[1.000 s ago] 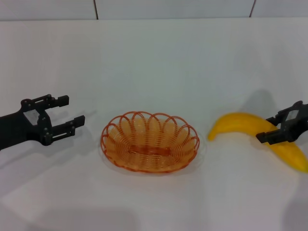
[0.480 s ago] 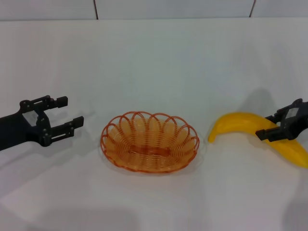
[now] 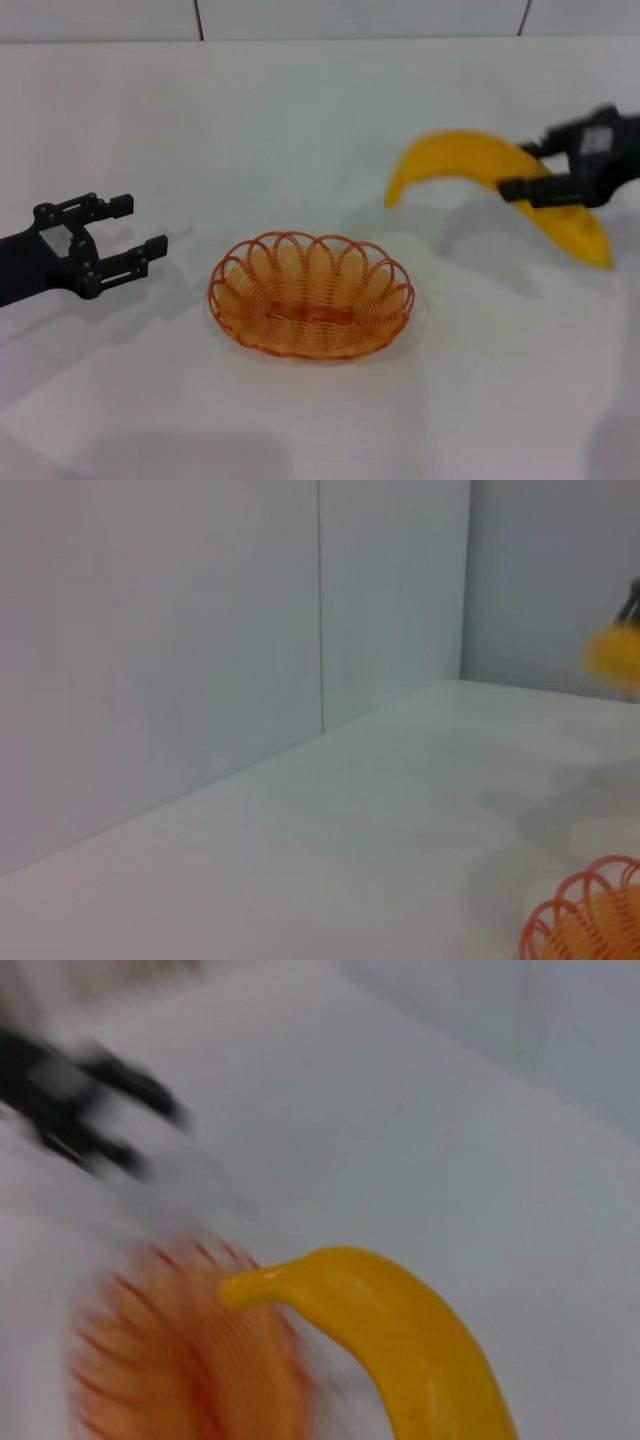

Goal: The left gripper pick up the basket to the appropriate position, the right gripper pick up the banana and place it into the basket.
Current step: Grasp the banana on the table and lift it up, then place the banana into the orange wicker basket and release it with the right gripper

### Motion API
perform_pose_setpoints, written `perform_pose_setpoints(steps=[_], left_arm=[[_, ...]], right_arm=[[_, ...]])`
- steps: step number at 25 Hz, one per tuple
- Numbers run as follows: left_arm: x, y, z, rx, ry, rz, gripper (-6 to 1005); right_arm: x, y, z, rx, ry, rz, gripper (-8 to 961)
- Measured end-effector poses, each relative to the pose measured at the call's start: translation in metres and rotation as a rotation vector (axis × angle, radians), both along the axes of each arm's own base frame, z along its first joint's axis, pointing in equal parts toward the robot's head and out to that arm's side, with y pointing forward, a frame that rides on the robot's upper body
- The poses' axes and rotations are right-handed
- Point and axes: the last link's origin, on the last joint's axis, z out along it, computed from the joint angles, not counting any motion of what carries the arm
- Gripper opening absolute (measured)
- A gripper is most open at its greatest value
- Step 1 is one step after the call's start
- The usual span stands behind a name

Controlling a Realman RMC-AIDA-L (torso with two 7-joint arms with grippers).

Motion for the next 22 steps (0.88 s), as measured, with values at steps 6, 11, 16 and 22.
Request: perform_pose_setpoints(steps=[6, 11, 16, 22], left_arm=[[0.0, 0.0, 0.0, 0.001, 0.001, -0.003, 712], [0.004, 0.003, -0.002, -0.005, 0.0, -0.015, 712], [0.007, 0.005, -0.004, -0.01, -0.003, -0.025, 712], [0.009, 0.007, -0.004, -0.01, -0.002, -0.035, 712]], right_arm=[[-0.056, -0.021, -0.004, -0.14, 0.219, 0.297, 505], [-0.079, -0.03, -0.037, -0.291, 0.209, 0.386, 506], [-0.098, -0.019, -0.076, -0.329, 0.149, 0.35, 507], [-0.106, -0.002, -0.102, -0.294, 0.094, 0.229, 508]])
